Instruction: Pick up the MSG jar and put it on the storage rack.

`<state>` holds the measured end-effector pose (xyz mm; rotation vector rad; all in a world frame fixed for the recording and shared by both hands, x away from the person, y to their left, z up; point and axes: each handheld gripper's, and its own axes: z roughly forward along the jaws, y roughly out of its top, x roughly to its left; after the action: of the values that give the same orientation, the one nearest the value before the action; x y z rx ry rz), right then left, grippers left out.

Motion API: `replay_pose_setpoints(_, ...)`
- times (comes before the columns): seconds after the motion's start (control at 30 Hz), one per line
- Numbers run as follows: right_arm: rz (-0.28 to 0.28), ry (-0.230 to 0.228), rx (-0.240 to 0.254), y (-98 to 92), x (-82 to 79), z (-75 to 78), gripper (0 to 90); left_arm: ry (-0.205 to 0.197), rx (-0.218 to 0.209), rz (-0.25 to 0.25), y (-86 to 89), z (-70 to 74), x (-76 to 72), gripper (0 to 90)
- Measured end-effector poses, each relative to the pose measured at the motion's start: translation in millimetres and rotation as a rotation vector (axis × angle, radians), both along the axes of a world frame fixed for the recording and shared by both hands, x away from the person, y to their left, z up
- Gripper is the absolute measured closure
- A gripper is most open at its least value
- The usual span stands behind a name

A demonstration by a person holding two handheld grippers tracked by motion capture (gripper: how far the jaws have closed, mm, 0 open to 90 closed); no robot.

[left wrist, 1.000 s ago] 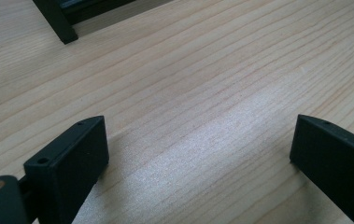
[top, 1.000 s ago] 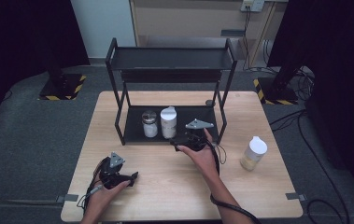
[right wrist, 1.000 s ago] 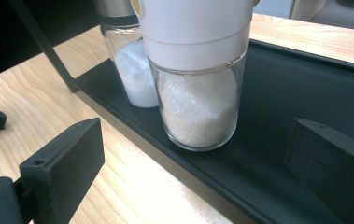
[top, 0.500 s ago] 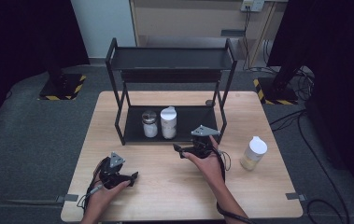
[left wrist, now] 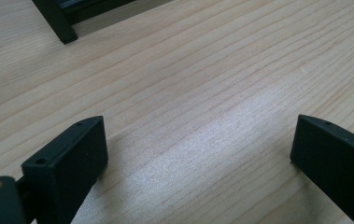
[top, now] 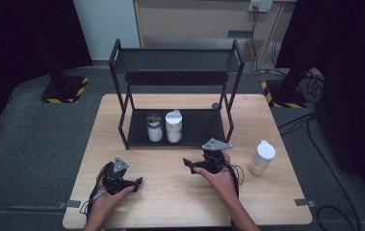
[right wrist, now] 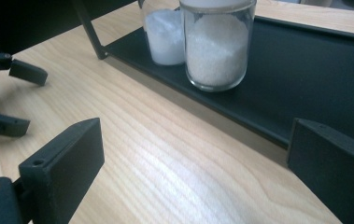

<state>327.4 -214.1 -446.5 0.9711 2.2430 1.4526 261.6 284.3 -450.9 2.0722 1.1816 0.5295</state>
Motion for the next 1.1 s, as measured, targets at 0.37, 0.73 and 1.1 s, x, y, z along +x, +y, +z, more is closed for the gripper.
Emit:
replay_pose_setpoints(0.37,0.003,0.005,-0.027,-18.8,-17.4,-0.5,4.9,0.0,0.001,0.005,-1.3,-0.1,0.6,1.9)
replay_pose_setpoints(0.73,-0.006,0.025,-0.051,-39.5,-42.3,-10.3,4.9,0.004,0.002,0.041,-8.8,0.0,0.4,0.0)
replay_pose_setpoints(1.1,-0.011,0.021,-0.072,-50.8,-57.5,-15.0,4.9,0.004,0.003,0.046,-9.8,0.1,-0.4,0.0)
